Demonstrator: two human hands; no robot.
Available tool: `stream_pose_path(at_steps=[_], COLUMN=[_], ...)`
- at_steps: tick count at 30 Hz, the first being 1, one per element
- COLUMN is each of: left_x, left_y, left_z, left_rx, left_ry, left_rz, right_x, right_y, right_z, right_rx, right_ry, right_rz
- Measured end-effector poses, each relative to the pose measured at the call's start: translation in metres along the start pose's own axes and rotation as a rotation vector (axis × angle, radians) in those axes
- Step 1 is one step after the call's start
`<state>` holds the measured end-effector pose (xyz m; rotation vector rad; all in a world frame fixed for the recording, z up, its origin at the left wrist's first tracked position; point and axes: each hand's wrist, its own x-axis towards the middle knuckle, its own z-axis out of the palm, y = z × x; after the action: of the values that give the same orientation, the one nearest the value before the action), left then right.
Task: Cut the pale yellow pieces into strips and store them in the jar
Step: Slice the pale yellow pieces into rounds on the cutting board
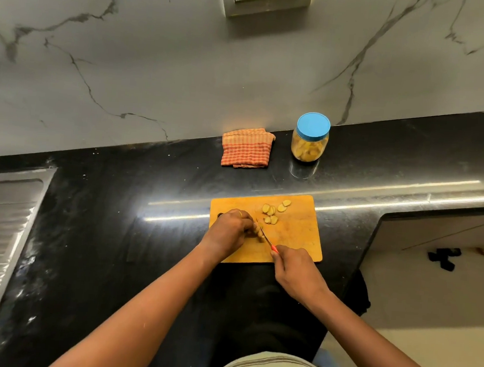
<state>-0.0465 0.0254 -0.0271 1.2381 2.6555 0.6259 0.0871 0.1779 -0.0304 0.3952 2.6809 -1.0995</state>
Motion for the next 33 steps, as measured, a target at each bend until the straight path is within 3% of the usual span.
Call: stream_pose_path(at_steps=[9,17,26,33], left_x=[-0.003,-0.007,-0.011,-0.011], left_y=[-0.002,0.002,0.001,0.001], left_z=[0.000,-0.001,0.001,0.002], left_rx=[-0.024,-0.090,-0.165,-0.121], left_ry=[-0.004,-0.055,0.078,0.091], left_rz=[-0.012,-0.124,-0.138,-0.092], right_x=[-0.018,-0.004,-0.018,-0.018], right_y=[0.017,0.005,0.005,0.002], right_z=[-0.006,-0.006,0.006,0.009], right_rx=[-0.159,-0.057,-0.044,-0.063], right_ry=[0.098,0.153,0.149,0.156], right_rz=[-0.004,-0.004,-0.049,-0.058])
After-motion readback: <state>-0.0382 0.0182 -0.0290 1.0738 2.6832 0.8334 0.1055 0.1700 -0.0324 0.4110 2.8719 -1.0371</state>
